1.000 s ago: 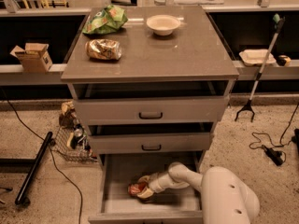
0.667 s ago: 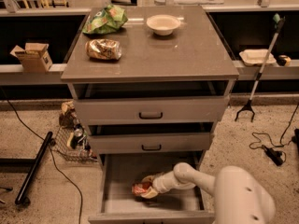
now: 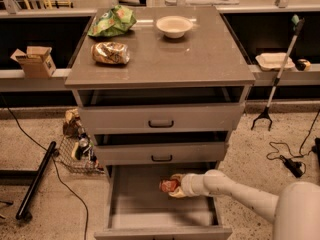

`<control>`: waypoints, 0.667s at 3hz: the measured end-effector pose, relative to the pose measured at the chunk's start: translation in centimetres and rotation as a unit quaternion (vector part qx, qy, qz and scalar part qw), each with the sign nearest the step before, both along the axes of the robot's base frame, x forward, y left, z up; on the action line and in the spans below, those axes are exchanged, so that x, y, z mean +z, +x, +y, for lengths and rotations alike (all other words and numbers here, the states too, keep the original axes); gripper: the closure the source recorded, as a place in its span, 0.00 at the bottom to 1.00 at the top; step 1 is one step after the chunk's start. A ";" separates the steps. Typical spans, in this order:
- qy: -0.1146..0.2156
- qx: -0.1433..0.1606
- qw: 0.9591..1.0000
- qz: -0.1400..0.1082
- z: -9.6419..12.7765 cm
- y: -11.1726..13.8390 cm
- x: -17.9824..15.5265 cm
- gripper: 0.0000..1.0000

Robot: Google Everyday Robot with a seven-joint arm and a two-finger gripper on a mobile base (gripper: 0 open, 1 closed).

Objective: Pick coke can from bottom drawer and place on counter

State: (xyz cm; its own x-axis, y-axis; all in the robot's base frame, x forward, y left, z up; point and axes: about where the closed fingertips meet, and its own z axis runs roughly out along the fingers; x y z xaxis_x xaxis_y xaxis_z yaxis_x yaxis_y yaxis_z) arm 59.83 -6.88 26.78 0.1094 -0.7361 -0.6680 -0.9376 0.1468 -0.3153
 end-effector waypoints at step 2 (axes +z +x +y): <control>-0.002 -0.047 0.999 -0.013 -0.5 2.1 -0.2 1.00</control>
Offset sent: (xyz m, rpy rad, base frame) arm 0.0190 -0.0056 -0.0037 -0.0109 -0.0240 -0.0847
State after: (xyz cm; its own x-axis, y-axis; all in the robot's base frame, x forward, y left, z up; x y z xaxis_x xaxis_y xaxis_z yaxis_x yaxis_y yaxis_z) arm 61.91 -7.42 26.62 0.0575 -0.7462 -0.6633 -0.9111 0.2324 -0.3405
